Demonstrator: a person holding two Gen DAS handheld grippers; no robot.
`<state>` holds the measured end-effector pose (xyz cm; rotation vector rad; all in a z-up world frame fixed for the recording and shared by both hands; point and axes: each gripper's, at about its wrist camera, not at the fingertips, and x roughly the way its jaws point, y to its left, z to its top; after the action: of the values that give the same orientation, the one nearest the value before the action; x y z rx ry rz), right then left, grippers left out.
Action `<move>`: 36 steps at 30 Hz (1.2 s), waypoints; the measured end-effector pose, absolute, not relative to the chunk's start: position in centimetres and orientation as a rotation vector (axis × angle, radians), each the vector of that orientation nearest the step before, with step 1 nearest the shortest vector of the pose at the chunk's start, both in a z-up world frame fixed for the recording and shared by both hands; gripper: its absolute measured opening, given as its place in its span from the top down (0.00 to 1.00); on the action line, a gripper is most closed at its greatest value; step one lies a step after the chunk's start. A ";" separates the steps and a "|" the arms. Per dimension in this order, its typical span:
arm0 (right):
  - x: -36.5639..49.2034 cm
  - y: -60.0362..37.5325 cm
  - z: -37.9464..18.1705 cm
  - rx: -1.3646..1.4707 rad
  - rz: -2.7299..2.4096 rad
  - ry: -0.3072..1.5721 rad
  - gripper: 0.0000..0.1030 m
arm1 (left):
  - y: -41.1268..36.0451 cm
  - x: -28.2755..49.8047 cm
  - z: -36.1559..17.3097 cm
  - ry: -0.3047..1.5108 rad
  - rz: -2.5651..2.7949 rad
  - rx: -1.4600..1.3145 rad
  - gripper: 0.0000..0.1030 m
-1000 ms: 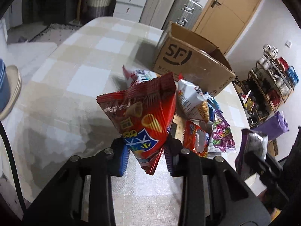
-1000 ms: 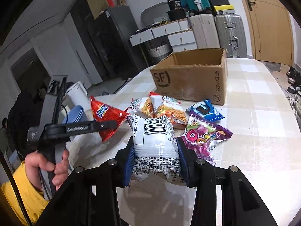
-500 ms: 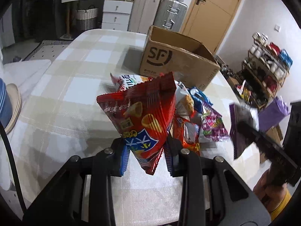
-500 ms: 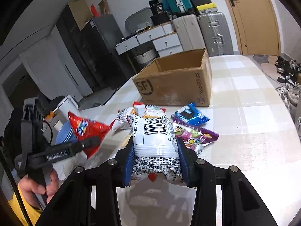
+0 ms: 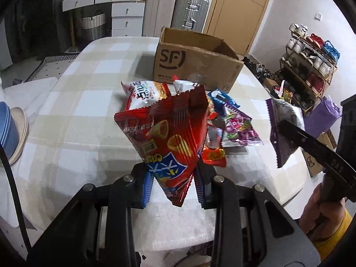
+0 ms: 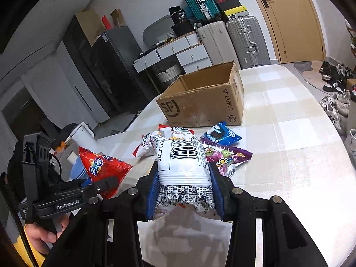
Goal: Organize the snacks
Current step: 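Lift the red chip bag with the left tool while the right tool lifts the white bag, then carry the red chip bag and white bag over the box with both tools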
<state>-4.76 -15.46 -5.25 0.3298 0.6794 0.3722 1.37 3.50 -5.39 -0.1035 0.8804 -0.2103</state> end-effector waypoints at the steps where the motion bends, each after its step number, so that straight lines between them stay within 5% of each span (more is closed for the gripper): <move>1: -4.8 -15.5 -5.1 0.338 0.376 0.676 0.59 | 3.4 1.1 -5.0 0.875 -0.217 -0.099 0.73; 18: -1.4 -15.2 1.9 0.354 0.430 0.597 0.59 | 2.2 4.3 2.0 0.796 -0.260 -0.032 0.72; 36: 8.3 -15.4 6.3 0.337 0.447 0.625 0.59 | -0.4 16.5 8.6 0.763 -0.254 -0.008 0.72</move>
<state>8.30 -15.36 6.31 0.3373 0.6251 0.4468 16.46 -0.44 8.65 -0.0079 0.7629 -0.2542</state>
